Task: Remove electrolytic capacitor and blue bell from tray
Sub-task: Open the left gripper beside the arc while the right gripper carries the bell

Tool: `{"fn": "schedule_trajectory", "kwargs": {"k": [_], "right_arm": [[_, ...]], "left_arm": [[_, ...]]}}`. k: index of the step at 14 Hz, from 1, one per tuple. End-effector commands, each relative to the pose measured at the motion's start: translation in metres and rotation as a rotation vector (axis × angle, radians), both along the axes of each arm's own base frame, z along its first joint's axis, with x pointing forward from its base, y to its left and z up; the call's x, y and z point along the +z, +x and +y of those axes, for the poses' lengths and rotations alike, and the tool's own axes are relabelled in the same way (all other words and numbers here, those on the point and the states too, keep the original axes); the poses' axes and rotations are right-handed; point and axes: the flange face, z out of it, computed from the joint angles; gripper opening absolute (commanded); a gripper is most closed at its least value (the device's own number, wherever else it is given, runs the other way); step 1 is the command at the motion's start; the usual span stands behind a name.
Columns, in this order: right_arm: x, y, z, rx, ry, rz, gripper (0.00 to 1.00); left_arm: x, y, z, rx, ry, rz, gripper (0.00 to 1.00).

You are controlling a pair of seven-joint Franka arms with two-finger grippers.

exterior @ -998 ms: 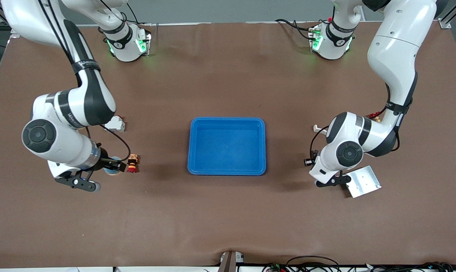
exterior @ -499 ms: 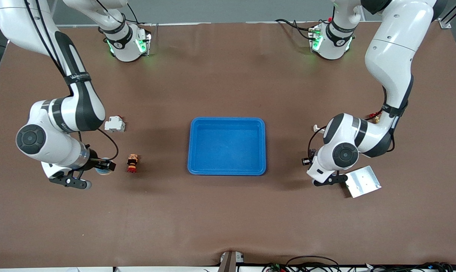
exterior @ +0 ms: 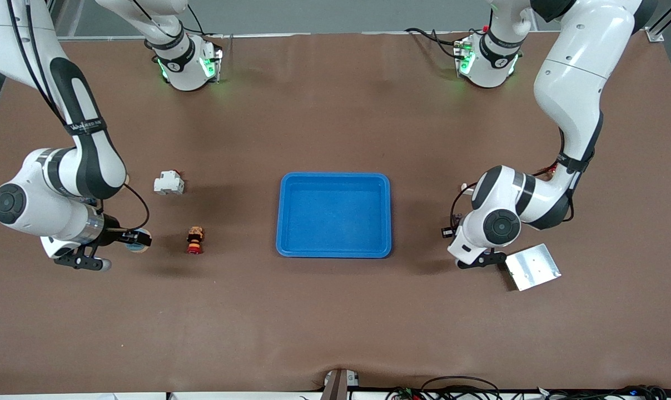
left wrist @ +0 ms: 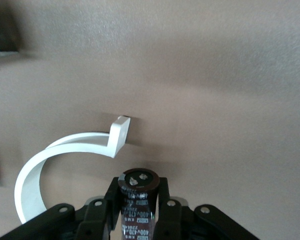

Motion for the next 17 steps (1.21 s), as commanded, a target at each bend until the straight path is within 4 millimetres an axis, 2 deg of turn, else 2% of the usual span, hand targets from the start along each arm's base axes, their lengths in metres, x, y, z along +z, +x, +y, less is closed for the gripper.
{"fn": "schedule_trajectory", "kwargs": {"k": [1, 4, 6, 14, 15, 16, 17], "right_arm": [[-0.015, -0.026, -0.006, 0.018, 0.023, -0.012, 0.0], [-0.026, -0.032, -0.024, 0.028, 0.028, -0.015, 0.0], [-0.03, -0.031, -0.029, 0.027, 0.024, -0.035, 0.0], [-0.053, -0.039, -0.029, 0.026, 0.03, 0.0, 0.0], [-0.056, -0.039, -0.029, 0.027, 0.031, 0.003, 0.0], [-0.059, -0.039, -0.028, 0.027, 0.032, 0.008, 0.0], [-0.063, -0.039, -0.029, 0.025, 0.033, 0.008, 0.0]], "left_arm": [[0.003, -0.006, -0.001, 0.006, 0.009, 0.001, 0.0], [0.002, -0.008, -0.001, 0.003, 0.011, 0.003, 0.0], [0.0, -0.008, -0.001, 0.004, 0.011, 0.006, 0.0], [-0.003, -0.01, -0.006, -0.004, 0.011, 0.009, 0.0], [-0.003, -0.01, -0.004, -0.001, 0.012, 0.009, 0.03], [-0.003, -0.01, -0.005, -0.002, 0.011, 0.01, 0.15], [-0.003, -0.01, -0.004, -0.001, 0.012, 0.009, 0.22]]}}
